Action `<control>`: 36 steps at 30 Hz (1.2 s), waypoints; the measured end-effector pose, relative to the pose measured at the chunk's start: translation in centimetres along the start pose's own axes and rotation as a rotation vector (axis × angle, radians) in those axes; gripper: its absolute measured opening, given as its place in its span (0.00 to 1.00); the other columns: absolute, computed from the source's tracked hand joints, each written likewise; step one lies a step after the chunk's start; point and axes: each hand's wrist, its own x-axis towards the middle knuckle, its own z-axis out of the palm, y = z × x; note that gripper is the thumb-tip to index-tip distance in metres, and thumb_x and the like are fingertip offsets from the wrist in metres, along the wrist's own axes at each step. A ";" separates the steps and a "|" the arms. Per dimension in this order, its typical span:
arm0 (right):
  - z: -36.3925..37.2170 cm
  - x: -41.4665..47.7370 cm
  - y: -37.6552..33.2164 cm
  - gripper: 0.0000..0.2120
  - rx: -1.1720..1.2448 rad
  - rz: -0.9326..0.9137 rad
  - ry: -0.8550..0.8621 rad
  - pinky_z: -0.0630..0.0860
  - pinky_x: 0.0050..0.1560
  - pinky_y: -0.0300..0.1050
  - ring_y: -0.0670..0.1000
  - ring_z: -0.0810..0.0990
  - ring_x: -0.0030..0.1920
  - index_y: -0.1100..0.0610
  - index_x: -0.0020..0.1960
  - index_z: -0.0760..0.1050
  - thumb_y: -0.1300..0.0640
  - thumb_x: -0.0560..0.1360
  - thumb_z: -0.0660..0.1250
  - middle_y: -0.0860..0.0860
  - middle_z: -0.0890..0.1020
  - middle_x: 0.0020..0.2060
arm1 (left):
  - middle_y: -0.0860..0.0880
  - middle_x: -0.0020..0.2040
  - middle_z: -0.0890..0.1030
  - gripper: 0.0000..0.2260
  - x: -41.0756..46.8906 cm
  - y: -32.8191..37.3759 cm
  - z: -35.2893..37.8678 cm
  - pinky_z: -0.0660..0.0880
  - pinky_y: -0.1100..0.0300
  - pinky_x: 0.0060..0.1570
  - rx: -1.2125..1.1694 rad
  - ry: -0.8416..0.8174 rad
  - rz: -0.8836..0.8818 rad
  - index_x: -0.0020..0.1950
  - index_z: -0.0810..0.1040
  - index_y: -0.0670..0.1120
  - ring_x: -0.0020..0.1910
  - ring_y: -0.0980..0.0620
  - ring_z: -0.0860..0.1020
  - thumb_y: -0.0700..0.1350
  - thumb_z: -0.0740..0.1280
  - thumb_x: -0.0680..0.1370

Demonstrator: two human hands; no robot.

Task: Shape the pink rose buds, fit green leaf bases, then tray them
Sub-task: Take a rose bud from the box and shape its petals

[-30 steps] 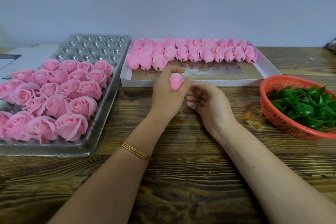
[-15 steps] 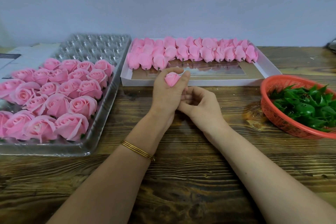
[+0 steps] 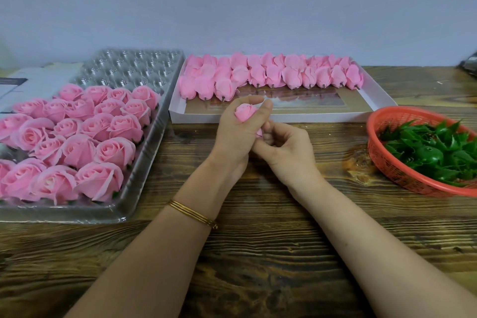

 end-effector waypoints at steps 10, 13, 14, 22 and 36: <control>-0.2 0.0 -0.6 0.02 0.176 0.248 -0.078 0.73 0.32 0.34 0.43 0.75 0.30 0.62 0.42 0.80 0.66 0.74 0.70 0.50 0.78 0.29 | 0.50 0.27 0.74 0.03 0.4 0.1 -0.6 0.78 0.59 0.38 0.006 -0.085 -0.016 0.51 0.77 0.47 0.37 0.54 0.79 0.41 0.68 0.79; -0.1 -0.1 -0.4 0.04 0.105 0.203 -0.045 0.76 0.36 0.35 0.44 0.77 0.33 0.59 0.43 0.80 0.66 0.72 0.73 0.49 0.80 0.31 | 0.51 0.27 0.75 0.02 0.6 0.0 -0.7 0.79 0.60 0.38 -0.017 -0.025 -0.021 0.50 0.77 0.45 0.35 0.54 0.78 0.40 0.68 0.79; -0.1 -0.1 -0.3 0.06 0.054 0.169 -0.025 0.76 0.37 0.35 0.44 0.77 0.34 0.58 0.42 0.79 0.66 0.70 0.75 0.49 0.80 0.32 | 0.52 0.26 0.75 0.02 0.6 0.0 -0.7 0.78 0.60 0.37 -0.017 0.001 -0.019 0.50 0.77 0.44 0.34 0.54 0.77 0.40 0.68 0.79; 0.3 -0.3 0.4 0.14 -0.284 -0.034 0.116 0.72 0.36 0.33 0.39 0.76 0.30 0.47 0.41 0.77 0.61 0.64 0.78 0.42 0.80 0.30 | 0.51 0.25 0.75 0.06 0.4 -0.5 -0.1 0.74 0.64 0.25 -0.025 0.075 -0.030 0.54 0.74 0.42 0.24 0.57 0.75 0.40 0.68 0.79; -0.3 -0.2 -0.5 0.07 0.119 0.107 -0.044 0.73 0.34 0.32 0.41 0.73 0.29 0.60 0.40 0.80 0.70 0.72 0.71 0.45 0.78 0.27 | 0.52 0.26 0.75 0.06 0.1 0.3 -0.1 0.77 0.60 0.37 -0.011 -0.032 -0.023 0.55 0.75 0.45 0.34 0.54 0.78 0.39 0.68 0.79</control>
